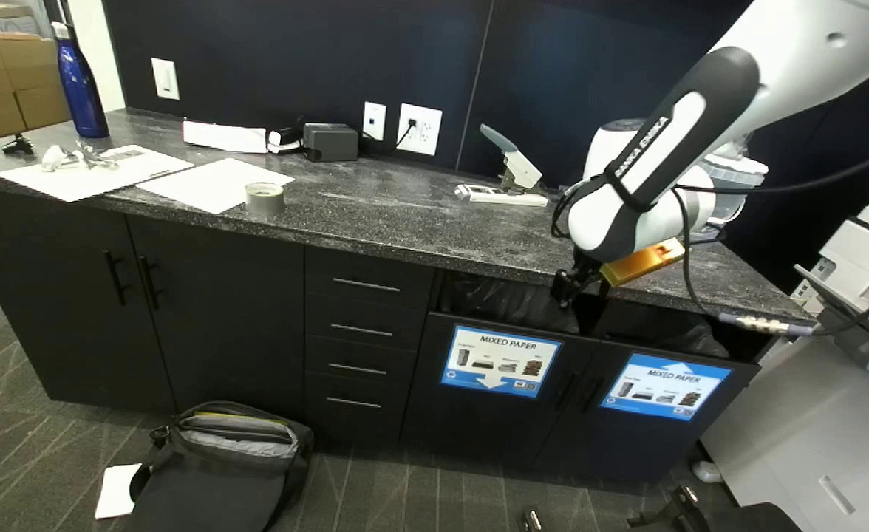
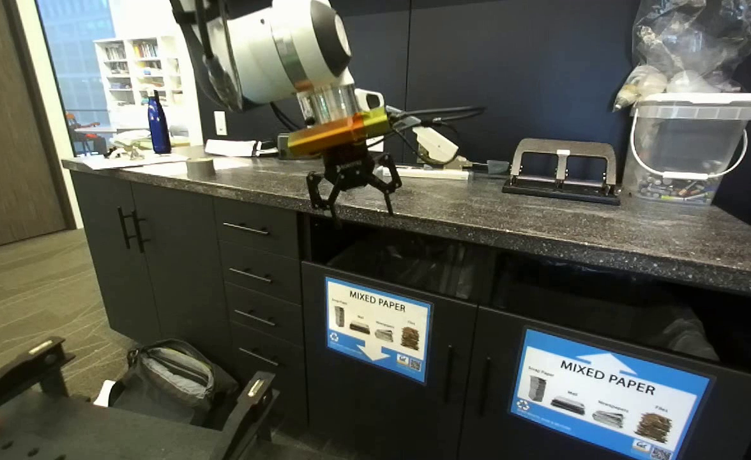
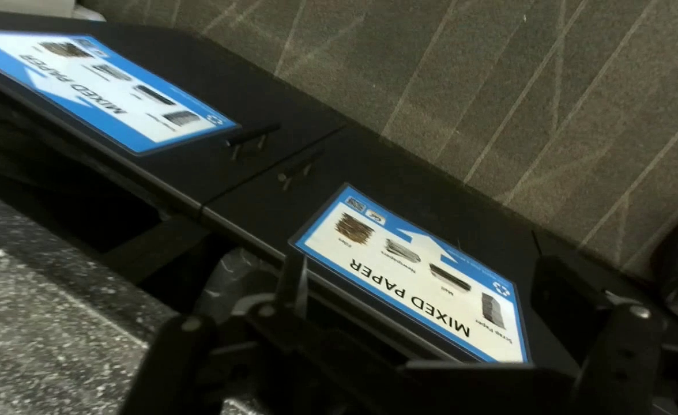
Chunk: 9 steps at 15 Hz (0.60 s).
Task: Place one paper from the counter inside the waste bin on the right, place four papers from the counter inside the bin on the left
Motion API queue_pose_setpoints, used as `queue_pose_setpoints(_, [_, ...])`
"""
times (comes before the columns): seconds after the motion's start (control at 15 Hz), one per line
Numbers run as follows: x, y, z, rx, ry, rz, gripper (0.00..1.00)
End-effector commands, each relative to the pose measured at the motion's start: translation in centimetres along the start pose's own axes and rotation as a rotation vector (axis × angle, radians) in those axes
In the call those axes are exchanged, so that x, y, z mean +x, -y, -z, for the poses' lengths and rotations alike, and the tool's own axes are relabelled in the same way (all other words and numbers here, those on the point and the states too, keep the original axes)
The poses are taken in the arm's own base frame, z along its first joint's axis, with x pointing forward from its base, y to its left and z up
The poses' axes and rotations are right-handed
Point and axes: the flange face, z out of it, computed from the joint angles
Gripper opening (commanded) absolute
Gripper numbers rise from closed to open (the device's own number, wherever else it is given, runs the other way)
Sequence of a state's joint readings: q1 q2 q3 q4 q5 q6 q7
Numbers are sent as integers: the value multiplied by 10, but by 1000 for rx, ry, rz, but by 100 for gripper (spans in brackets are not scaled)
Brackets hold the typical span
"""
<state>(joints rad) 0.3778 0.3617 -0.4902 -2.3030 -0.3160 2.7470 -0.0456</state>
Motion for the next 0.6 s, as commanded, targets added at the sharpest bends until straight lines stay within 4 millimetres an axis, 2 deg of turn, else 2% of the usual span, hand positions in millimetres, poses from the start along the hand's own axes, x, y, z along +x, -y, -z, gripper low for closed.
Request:
queue_pose_setpoints(0.0, [-35, -3, 64, -15, 50, -10, 100])
queue_pose_setpoints(0.33, [-73, 14, 136, 32, 78, -62, 100])
queue_pose_setpoints(0.53, [-103, 53, 171, 108, 70, -105, 100])
